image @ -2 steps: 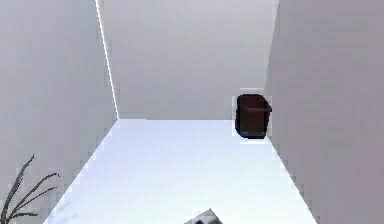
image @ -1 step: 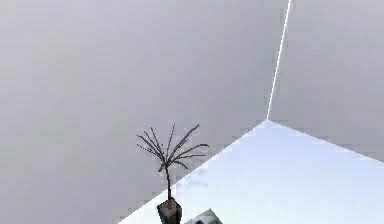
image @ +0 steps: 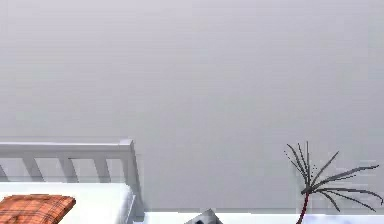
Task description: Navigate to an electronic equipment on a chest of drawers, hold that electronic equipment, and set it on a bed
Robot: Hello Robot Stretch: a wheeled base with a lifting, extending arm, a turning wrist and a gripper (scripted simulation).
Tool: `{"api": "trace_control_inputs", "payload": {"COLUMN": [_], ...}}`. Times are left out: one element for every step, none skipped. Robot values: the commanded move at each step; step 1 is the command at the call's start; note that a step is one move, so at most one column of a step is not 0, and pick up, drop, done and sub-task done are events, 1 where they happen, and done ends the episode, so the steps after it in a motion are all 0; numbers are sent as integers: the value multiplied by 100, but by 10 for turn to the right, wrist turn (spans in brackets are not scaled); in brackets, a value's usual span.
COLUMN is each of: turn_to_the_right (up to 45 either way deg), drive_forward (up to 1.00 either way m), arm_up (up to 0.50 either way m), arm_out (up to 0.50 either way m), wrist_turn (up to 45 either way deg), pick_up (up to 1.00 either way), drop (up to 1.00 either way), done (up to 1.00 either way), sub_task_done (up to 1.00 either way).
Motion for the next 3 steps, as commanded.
{"api": "trace_control_inputs", "payload": {"turn_to_the_right": [-390, 450, 450], "drive_forward": [0, 0, 0], "arm_up": [0, 0, 0], "arm_out": [0, 0, 0], "wrist_turn": [0, 0, 0], "pick_up": [0, 0, 0], "drop": [0, 0, 0], "done": [0, 0, 0], "sub_task_done": [0, 0, 0]}}
